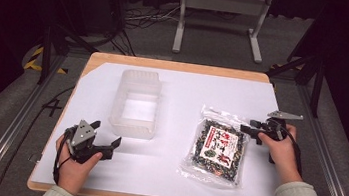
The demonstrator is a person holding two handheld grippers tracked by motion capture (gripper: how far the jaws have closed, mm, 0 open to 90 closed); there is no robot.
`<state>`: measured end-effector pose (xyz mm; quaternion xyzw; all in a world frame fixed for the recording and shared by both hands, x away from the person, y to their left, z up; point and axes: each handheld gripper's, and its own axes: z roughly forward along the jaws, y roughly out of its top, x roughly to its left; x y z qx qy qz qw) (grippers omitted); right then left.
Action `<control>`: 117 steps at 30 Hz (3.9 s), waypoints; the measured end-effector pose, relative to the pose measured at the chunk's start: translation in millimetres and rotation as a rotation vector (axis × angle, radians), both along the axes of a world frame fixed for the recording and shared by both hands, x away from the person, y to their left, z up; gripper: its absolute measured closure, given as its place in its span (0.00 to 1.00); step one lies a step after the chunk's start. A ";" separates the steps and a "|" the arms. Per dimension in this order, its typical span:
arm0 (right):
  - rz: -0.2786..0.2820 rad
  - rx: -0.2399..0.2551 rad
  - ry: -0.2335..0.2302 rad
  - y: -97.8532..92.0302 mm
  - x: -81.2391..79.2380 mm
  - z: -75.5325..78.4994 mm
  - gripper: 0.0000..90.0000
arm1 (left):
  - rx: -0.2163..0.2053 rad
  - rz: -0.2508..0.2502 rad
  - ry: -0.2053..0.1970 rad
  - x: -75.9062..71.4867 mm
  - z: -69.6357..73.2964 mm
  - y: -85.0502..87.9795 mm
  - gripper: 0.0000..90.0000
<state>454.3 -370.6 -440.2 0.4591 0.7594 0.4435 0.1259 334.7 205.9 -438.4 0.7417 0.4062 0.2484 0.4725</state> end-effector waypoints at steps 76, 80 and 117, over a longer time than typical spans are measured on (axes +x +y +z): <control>0.182 0.080 -0.378 -1.1 -71.3 164.8 1.00 | -0.086 -0.088 -0.070 -7.1 34.1 -7.0 0.06; 0.198 0.082 -0.410 2.6 -78.0 175.7 1.00 | -0.074 -0.089 -0.093 -9.0 37.6 -7.8 0.06; 0.397 0.149 -0.521 61.1 -94.7 230.1 1.00 | -0.097 -0.278 -0.121 3.2 76.4 -77.1 0.08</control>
